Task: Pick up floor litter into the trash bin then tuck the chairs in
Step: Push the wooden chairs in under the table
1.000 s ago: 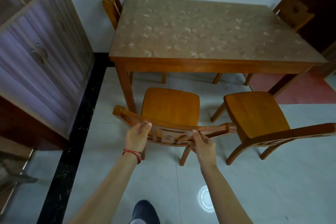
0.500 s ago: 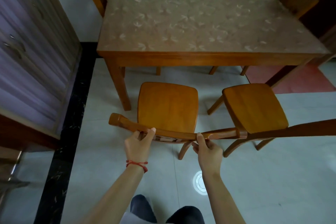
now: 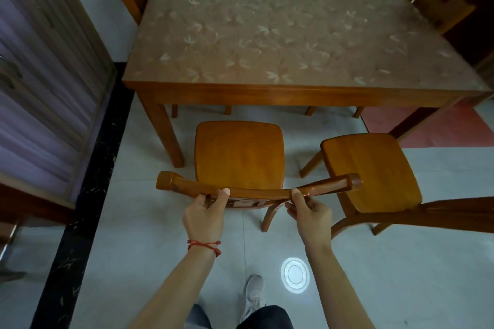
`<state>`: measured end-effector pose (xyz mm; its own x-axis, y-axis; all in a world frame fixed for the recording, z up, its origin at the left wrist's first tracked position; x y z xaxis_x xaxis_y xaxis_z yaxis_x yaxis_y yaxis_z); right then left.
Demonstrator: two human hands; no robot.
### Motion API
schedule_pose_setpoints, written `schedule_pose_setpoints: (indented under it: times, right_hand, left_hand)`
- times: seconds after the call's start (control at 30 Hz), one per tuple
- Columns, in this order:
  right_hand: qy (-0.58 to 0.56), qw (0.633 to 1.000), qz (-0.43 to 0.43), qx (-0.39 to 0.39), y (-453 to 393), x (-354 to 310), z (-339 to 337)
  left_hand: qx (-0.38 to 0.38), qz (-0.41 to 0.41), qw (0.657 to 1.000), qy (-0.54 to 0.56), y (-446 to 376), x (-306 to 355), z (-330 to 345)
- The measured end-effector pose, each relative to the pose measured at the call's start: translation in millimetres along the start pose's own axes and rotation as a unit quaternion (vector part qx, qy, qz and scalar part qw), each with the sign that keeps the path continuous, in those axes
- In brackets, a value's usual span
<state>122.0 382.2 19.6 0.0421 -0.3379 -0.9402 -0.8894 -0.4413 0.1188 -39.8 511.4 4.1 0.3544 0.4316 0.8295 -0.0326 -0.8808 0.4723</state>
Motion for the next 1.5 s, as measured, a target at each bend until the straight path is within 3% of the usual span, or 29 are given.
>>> schedule_pose_setpoints:
  times: [0.4, 1.5]
  right_hand:
    - [0.025, 0.997, -0.029, -0.073, -85.9, -8.7, 7.0]
    - [0.040, 0.997, -0.032, -0.053, -251.5, -52.5, 95.7]
  left_hand:
    - [0.013, -0.061, 0.997, 0.054, -43.3, 28.7, 53.6]
    - [0.005, -0.076, 0.993, 0.095, -182.7, 139.6, 117.0]
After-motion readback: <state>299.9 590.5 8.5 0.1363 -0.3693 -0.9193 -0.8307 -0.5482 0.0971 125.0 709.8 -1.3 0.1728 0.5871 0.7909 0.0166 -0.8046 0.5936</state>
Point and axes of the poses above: each hand's wrist, its own y-axis away from the middle knuckle, its own z-axis out of the palm, x = y × z, the point moved 4 cm from there along -y, towards the middle knuckle, and after that the axes turned 14 degrees about -z, right-handed, at the moved point
